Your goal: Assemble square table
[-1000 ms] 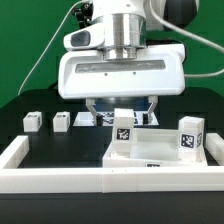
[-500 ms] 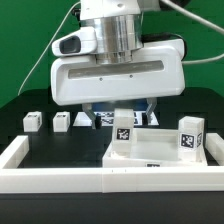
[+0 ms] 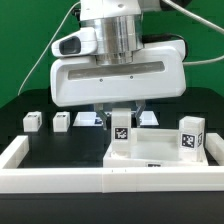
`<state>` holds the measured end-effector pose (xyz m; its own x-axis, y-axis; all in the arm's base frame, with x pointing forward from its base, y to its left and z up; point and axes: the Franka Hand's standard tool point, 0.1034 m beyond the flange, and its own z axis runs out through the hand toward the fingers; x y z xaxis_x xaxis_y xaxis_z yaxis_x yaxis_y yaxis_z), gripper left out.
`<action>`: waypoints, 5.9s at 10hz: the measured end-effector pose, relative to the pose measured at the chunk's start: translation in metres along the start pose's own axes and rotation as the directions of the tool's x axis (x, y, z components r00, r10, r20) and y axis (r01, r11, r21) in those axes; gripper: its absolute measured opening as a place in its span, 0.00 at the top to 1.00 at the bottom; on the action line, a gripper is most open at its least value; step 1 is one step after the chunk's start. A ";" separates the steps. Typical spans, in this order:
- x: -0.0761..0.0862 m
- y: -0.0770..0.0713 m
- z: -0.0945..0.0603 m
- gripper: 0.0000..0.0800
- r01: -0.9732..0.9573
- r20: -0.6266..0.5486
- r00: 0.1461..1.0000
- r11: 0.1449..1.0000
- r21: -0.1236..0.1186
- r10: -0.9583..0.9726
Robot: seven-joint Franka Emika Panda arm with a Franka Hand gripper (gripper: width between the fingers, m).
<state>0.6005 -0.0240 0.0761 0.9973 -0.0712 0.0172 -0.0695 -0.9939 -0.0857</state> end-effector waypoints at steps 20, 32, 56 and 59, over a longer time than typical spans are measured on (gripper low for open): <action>0.002 -0.041 0.008 0.63 -0.945 0.020 0.311 0.307 0.116 0.950; 0.006 -0.034 0.004 0.19 -0.349 -0.069 0.933 0.935 0.066 0.354; 0.007 -0.032 0.005 0.64 -0.379 -0.089 0.921 0.925 0.001 0.378; 0.008 -0.033 0.005 0.64 -0.574 -0.092 0.814 0.819 0.020 0.573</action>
Offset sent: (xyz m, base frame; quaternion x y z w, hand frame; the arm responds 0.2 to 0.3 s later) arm 0.0000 0.0000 0.0000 0.0000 0.0000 0.0000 1.0000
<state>0.6104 0.0084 0.0736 0.7703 -0.6351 0.0569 -0.6285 -0.7713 -0.1004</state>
